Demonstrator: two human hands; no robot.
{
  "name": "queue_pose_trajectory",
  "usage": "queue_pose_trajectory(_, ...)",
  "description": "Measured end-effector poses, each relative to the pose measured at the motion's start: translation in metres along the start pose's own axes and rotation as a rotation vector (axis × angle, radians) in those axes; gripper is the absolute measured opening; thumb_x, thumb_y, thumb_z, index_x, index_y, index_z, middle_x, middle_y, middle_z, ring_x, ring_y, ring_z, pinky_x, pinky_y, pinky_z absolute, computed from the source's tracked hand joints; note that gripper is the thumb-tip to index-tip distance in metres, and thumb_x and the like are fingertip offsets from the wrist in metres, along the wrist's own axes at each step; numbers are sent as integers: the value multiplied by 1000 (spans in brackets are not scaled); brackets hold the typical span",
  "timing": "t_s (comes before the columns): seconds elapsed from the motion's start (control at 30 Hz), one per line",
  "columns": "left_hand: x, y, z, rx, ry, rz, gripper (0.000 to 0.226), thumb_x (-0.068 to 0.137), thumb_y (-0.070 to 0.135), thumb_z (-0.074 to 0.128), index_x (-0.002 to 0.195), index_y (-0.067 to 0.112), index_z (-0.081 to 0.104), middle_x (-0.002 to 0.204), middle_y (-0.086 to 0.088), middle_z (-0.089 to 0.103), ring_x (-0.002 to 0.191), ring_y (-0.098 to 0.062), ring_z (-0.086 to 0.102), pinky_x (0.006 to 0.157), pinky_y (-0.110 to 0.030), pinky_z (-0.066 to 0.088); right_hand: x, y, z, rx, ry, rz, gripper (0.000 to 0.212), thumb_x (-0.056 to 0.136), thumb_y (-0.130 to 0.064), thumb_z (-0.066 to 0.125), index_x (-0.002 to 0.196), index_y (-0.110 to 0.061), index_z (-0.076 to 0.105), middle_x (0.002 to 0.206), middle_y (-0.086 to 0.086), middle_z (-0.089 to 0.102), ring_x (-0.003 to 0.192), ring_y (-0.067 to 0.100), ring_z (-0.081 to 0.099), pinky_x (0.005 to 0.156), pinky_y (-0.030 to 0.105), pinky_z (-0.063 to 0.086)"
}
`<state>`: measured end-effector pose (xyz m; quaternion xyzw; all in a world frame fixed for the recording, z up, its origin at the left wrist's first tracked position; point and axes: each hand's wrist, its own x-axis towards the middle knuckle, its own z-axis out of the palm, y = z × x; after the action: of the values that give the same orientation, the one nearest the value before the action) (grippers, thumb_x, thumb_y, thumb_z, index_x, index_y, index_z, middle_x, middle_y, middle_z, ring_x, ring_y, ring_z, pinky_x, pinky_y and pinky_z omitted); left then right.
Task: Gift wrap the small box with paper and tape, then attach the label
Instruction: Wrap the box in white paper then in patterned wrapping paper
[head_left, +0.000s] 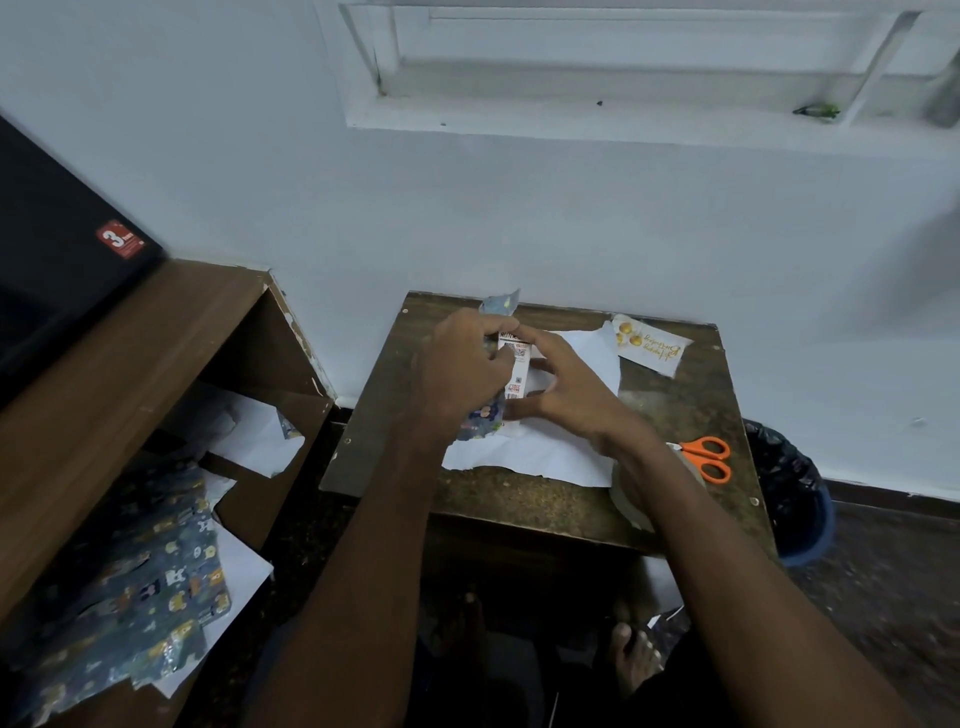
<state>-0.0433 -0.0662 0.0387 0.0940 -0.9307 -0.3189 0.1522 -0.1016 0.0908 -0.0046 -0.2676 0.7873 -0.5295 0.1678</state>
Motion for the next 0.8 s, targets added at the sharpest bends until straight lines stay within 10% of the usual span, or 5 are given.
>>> queue_pose_trajectory(0.13,2,-2,4,77,-49,9,33,104,39,57,135,47,68,133,2,65,121,-23,63,97,-45,54,-6,-3,-22,146,-51,128,79,73,-30,93,142,-44,59,149,-18,57,130,11,58,106,36,51)
queue_pose_trajectory(0.3,1,2,12,211,-50,-21,51,100,26,58,150,39,55,130,-4,61,117,-32,62,93,-47,53,-17,8,-60,-323,484,149,16,83,-17,80,98,-20,74,97,-7,73,89,14,67,73,27,48)
queue_pose_trajectory(0.63,-6,12,30,230,37,-144,66,79,57,82,137,30,65,139,-9,50,128,-27,46,93,-32,40,-23,11,-56,-157,516,357,44,80,-31,84,108,-18,53,92,1,68,85,20,65,76,40,52)
queue_pose_trajectory(0.8,-13,21,36,428,43,-194,62,82,41,75,140,31,55,122,-7,61,115,-30,46,86,-37,27,-23,0,-52,-30,482,300,32,84,-10,75,104,-18,52,85,8,62,71,21,57,60,34,49)
